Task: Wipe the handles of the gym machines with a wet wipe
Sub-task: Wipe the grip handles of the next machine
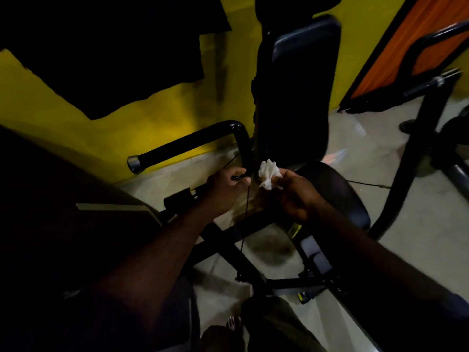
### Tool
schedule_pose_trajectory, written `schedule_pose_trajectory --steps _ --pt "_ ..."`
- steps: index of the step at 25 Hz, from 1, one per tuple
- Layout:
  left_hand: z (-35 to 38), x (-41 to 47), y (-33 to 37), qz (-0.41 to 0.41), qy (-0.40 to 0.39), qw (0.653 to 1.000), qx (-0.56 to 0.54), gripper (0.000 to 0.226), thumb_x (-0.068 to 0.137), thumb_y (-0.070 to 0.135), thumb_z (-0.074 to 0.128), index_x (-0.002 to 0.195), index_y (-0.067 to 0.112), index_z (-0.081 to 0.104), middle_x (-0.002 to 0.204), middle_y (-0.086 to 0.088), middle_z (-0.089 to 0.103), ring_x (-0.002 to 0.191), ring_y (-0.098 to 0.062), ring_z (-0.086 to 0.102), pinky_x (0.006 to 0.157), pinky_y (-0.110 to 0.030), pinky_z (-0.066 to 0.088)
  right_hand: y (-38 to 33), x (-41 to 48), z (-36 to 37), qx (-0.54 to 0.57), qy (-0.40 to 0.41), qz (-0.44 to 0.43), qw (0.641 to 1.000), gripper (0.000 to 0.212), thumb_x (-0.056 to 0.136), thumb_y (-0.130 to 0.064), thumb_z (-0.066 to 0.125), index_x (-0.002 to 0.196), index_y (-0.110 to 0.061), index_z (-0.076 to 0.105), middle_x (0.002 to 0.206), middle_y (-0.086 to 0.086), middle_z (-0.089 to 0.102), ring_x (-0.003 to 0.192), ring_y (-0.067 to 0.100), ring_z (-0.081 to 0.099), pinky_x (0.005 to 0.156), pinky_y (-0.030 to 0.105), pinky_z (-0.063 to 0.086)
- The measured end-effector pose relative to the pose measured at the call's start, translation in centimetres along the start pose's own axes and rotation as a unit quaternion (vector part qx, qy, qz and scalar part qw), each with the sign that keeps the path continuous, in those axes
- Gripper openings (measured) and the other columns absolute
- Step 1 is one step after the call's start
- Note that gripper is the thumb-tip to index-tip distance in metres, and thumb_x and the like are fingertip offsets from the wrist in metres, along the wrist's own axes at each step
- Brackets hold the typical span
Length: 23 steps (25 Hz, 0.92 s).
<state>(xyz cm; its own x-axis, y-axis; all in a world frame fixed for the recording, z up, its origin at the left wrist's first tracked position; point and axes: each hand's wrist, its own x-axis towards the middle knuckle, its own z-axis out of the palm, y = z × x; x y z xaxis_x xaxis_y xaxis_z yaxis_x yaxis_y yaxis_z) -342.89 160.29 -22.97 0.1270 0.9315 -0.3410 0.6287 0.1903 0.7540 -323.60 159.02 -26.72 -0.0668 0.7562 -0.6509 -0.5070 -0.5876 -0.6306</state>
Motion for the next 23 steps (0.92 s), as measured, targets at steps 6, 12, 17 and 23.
schedule_pose_trajectory --steps 6,12,17,23 --pt "3.0 -4.8 8.3 0.037 -0.142 0.971 -0.191 0.032 0.093 0.030 0.076 0.120 0.015 0.070 0.106 -0.006 0.077 0.095 -0.022 0.075 0.082 -0.036 0.054 -3.6 -12.2 -4.6 -0.003 0.079 -0.115 0.990 0.028 0.100 0.003 0.048 0.123 0.003 0.064 0.086 0.015 0.066 0.060 0.018 0.055 0.057 0.024 0.040" --pt "11.6 -12.2 15.2 0.076 -0.258 0.930 -0.250 0.020 0.086 0.007 0.080 0.102 0.008 0.069 0.083 -0.004 0.079 0.068 -0.012 0.073 0.061 -0.025 0.058 -0.5 -25.7 -10.5 0.026 0.182 -0.226 0.957 0.028 0.093 0.013 0.055 0.102 -0.008 0.072 0.088 0.013 0.075 0.077 0.027 0.064 0.064 0.029 0.049" --pt "18.3 -19.7 19.8 0.120 -0.361 0.903 -0.199 0.016 0.089 0.001 0.076 0.099 -0.007 0.066 0.079 -0.016 0.071 0.072 -0.028 0.063 0.073 -0.038 0.053 2.7 -37.0 -16.9 0.099 0.280 -0.264 0.918 0.011 0.095 0.003 0.063 0.099 -0.006 0.068 0.099 0.020 0.072 0.088 0.032 0.067 0.083 0.043 0.059" --pt "26.8 -29.7 26.7 0.164 -0.458 0.856 -0.174 0.017 0.092 0.001 0.073 0.084 0.009 0.060 0.087 -0.013 0.074 0.081 -0.025 0.074 0.083 -0.040 0.064 4.5 -48.8 -25.8 0.127 0.321 -0.321 0.882 0.020 0.100 -0.006 0.058 0.119 -0.005 0.065 0.113 0.017 0.076 0.089 0.028 0.075 0.077 0.040 0.063"
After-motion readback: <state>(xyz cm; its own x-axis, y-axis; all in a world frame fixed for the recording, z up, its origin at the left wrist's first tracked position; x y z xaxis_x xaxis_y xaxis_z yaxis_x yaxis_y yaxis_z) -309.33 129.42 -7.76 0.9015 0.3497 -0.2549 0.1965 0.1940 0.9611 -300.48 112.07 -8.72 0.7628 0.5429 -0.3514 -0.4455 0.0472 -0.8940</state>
